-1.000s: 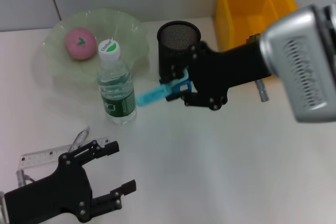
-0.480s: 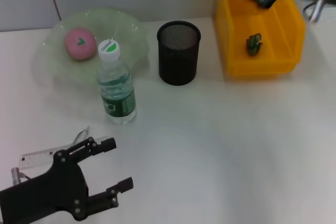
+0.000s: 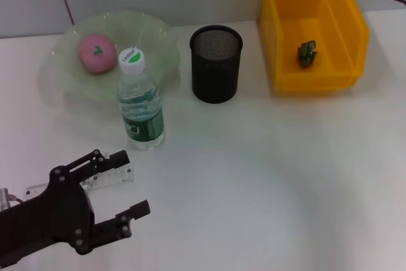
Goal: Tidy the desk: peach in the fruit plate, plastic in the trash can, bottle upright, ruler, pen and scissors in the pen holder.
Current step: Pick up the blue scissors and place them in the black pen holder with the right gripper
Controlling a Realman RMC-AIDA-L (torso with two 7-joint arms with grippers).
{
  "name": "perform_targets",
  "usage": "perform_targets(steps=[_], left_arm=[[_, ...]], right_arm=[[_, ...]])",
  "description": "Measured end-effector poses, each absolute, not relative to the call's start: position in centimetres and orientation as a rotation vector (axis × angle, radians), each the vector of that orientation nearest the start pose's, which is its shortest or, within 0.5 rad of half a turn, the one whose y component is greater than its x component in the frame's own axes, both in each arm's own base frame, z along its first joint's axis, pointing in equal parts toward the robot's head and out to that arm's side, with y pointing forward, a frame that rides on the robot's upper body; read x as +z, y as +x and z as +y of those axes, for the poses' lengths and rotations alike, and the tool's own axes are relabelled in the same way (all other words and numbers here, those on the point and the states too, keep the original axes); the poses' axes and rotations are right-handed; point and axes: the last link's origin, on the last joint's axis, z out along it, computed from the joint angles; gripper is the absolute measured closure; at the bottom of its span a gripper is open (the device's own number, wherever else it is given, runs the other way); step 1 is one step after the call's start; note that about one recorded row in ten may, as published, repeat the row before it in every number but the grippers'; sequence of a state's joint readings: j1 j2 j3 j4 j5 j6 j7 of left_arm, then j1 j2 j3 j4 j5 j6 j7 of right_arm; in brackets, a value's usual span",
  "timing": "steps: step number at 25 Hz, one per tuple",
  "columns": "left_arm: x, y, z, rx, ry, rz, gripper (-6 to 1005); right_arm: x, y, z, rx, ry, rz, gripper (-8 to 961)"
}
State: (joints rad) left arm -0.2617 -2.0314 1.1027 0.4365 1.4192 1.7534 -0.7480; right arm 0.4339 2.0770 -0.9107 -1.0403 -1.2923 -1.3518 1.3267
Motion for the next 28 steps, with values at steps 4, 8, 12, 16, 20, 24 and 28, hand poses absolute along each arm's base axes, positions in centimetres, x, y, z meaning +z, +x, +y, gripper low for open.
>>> perform_targets(steps=[4, 8, 12, 16, 20, 24, 28], left_arm=[[-1.5, -28.5, 23.1, -1.099, -2.595, -0.134, 211], [-1.6, -28.4, 23.2, -1.100, -2.598, -0.127, 211], [-1.7, -28.2, 23.3, -1.104, -2.600, -0.122, 211], [-1.8, -28.1, 23.4, -1.108, -2.600, -0.121, 211], [-1.9, -28.1, 23.4, -1.110, -2.587, -0.132, 211], [-2.0, -28.1, 23.3, -1.112, -2.575, -0.143, 211], [-2.4, -28.3, 23.1, -1.117, -2.548, -0.182, 211]], right_arm=[[10.0, 18.4, 36.8, 1.181, -2.217, 0.271, 697], [9.6, 19.2, 36.4, 1.163, -2.242, 0.315, 694], [9.7, 19.7, 36.6, 0.985, -2.280, 0.226, 691], [10.7, 19.9, 37.0, 0.795, -2.274, 0.100, 688], [11.6, 19.3, 37.7, 0.577, -2.260, -0.042, 685], [12.3, 18.2, 38.8, 0.294, -2.230, -0.196, 682], [12.3, 16.6, 39.4, 0.067, -2.155, -0.412, 680]])
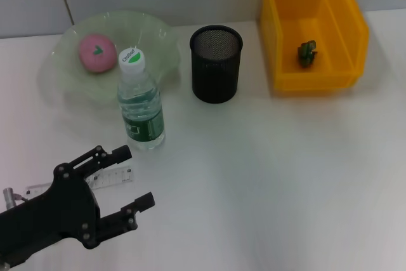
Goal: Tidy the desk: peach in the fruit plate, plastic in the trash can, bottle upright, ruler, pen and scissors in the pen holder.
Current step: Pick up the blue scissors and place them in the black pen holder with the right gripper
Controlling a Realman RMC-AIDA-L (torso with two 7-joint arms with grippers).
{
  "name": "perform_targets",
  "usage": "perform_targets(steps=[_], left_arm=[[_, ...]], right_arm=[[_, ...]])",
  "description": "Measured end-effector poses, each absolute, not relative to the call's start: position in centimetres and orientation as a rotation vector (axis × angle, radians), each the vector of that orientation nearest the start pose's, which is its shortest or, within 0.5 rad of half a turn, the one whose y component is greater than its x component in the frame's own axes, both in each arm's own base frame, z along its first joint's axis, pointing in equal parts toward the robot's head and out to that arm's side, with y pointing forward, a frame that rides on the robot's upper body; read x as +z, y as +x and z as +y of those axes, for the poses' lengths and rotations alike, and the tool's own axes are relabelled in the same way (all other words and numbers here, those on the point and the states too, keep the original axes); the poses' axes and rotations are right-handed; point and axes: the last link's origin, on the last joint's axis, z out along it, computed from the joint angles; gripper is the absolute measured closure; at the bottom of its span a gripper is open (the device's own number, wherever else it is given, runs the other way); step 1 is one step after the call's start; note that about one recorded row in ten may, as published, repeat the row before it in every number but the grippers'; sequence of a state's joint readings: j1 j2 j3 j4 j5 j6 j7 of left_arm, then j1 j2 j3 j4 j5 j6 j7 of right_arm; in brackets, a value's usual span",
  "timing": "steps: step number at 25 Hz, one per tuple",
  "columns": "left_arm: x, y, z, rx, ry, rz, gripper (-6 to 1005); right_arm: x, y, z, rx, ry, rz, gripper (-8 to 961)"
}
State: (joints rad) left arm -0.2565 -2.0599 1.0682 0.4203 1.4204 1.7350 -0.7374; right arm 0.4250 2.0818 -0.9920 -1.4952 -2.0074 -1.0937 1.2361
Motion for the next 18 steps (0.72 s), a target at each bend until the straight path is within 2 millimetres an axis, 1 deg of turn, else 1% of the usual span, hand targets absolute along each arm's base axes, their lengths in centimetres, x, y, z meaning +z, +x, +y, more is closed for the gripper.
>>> perform_targets(steps=[4, 7, 11, 15, 18], left_arm=[[-2.5, -28.5, 22.9, -1.117, -2.544, -0.203, 211], [-2.7, -28.5, 22.7, -1.124, -2.538, -0.216, 211], [-2.8, -28.5, 22.7, -1.126, -2.535, -0.221, 211], [-2.7, -28.4, 22.7, -1.134, -2.522, -0.222, 211], [-2.5, -28.4, 22.8, -1.137, -2.513, -0.225, 211]], right_arm=[[11.7, 15.0, 39.3, -0.080, -2.083, -0.621, 677], [11.2, 14.3, 39.5, -0.191, -2.022, -0.753, 675], [10.2, 13.9, 40.0, -0.336, -1.926, -0.895, 672], [9.0, 13.7, 40.2, -0.435, -1.879, -1.008, 669], [8.5, 13.6, 40.3, -0.470, -1.869, -1.052, 667]])
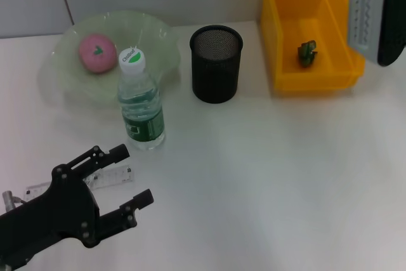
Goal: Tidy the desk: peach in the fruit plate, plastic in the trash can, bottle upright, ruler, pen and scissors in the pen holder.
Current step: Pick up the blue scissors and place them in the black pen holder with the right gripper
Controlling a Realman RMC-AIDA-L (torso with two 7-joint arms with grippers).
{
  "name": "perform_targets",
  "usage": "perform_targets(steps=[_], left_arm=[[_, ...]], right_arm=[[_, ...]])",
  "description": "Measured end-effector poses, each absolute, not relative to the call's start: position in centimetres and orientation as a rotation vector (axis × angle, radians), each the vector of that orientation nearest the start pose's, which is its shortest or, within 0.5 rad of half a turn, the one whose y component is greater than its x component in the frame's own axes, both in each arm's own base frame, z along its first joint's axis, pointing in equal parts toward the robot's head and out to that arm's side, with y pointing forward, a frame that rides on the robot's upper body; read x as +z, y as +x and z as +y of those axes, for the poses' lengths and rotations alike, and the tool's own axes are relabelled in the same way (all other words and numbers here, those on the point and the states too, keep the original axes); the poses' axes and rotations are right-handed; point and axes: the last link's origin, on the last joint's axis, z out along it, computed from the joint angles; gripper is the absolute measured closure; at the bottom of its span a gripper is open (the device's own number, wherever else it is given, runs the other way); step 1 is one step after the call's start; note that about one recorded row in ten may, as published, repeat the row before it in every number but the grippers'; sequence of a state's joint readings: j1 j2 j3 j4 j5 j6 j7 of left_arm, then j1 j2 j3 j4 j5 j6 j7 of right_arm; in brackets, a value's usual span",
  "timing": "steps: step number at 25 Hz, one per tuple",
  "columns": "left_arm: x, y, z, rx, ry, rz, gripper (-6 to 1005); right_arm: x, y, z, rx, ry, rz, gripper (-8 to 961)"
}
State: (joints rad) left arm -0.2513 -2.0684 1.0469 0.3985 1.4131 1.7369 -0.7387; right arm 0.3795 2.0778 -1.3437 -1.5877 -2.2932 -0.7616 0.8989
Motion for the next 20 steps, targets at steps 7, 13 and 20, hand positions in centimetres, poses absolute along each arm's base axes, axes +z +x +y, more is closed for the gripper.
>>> perform_targets(steps=[7, 13, 20], left_arm=[[-2.4, -28.4, 23.1, -1.141, -2.512, -0.234, 211], [-2.2, -28.6, 23.0, -1.144, -2.496, -0.244, 211], [-1.7, -28.7, 21.8, -1.193, -2.483, -0.229, 211]], right_arm=[[6.2, 13.4, 40.4, -0.657, -1.829, -1.251, 662], [5.3, 13.1, 41.0, -0.732, -1.750, -1.320, 658], [3.1, 14.3, 40.9, -0.870, -1.637, -1.440, 653]])
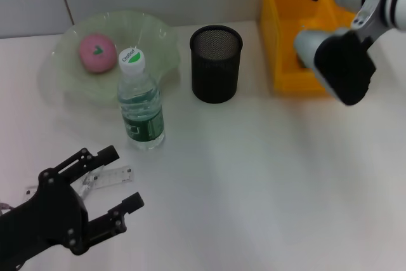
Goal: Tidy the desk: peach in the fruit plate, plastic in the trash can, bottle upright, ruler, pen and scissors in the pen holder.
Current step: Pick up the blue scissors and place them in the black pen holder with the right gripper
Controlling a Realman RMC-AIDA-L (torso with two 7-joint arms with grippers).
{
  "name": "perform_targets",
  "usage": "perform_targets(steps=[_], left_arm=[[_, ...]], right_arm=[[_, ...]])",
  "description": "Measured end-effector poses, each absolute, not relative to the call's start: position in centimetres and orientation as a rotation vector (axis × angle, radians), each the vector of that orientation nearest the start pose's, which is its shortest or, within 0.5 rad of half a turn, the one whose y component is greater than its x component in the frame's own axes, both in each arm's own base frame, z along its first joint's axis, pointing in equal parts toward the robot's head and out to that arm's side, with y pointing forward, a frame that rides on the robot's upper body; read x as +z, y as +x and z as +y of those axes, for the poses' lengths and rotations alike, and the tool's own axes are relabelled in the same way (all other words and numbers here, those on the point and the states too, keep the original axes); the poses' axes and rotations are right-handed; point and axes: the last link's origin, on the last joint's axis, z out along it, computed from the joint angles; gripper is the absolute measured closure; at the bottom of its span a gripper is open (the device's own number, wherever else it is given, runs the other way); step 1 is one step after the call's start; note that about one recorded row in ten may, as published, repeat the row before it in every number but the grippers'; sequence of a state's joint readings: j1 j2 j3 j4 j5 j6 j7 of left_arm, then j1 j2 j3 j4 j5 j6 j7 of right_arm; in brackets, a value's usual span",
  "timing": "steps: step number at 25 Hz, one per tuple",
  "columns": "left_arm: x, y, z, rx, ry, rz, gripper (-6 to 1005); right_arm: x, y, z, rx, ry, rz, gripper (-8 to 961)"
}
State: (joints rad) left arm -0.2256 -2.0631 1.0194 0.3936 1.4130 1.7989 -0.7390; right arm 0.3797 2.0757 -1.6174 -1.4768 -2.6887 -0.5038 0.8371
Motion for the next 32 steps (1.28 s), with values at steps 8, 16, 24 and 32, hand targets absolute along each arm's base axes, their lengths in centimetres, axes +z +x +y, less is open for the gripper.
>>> perform_targets(steps=[8, 16, 24, 32], left_arm=[[-1.8, -29.0, 21.4, -1.186, -2.486, -0.241, 210], [-1.9, -28.8, 21.5, -1.190, -2.486, -0.241, 210], [-2.2, -28.7, 21.4, -1.199, -2.485, -0.251, 210], [-2.7, -29.1, 20.6, -1.202, -2.466, -0.273, 210]], right_arm=[[0.5, 15.0, 41.3, -0.933, -1.548, -1.589, 647], [0.0, 14.0, 41.8, -0.989, -1.449, -1.703, 642], [-1.2, 13.7, 42.1, -1.022, -1.383, -1.813, 636], [-2.0, 13.7, 42.7, -1.057, -1.348, -1.899, 630]])
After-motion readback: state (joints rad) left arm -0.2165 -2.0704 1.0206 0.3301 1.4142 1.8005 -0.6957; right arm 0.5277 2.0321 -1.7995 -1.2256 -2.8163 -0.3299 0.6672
